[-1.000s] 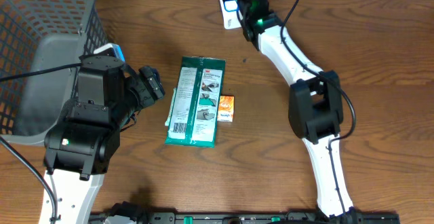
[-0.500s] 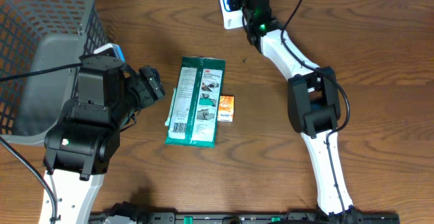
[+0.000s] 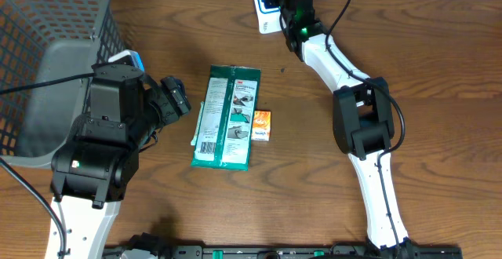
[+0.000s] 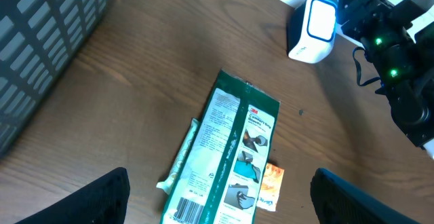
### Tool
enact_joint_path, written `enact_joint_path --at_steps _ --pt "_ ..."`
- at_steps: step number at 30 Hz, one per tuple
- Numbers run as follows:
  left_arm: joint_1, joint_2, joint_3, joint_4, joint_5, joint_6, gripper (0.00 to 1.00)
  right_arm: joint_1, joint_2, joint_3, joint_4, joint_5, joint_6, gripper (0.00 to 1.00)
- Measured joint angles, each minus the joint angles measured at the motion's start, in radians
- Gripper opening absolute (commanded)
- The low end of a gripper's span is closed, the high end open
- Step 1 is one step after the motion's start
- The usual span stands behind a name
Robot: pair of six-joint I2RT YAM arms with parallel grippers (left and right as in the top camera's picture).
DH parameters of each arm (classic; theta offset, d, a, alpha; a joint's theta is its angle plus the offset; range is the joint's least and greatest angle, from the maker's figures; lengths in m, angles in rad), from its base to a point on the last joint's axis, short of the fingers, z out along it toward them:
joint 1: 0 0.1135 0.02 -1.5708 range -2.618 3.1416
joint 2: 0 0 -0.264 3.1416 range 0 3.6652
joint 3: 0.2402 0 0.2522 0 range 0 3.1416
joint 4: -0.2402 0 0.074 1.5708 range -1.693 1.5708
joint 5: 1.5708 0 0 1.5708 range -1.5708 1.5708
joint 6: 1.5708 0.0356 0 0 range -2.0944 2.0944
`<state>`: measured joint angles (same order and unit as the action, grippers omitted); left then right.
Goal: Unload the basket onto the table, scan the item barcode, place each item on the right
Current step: 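Carry the jar right and set it down on the table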
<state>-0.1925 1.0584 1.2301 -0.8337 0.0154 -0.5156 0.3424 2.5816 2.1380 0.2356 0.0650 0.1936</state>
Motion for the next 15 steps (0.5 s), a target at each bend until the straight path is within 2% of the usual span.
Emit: enact_joint_path --at_steps 7,11,15 --pt "0.0 0.0 0.0 0.0 0.0 0.0 0.86 0.0 -0.045 -0.002 -0.136 -0.135 0.01 0.01" --pt "0.0 0.0 0.0 0.0 0.0 0.0 0.86 -0.002 -0.163 -0.006 -0.343 -0.252 0.011 0.01" --pt "0.0 0.0 0.0 -0.001 0.0 0.0 0.86 -0.008 -0.348 -0.006 -0.628 -0.322 0.014 0.01"
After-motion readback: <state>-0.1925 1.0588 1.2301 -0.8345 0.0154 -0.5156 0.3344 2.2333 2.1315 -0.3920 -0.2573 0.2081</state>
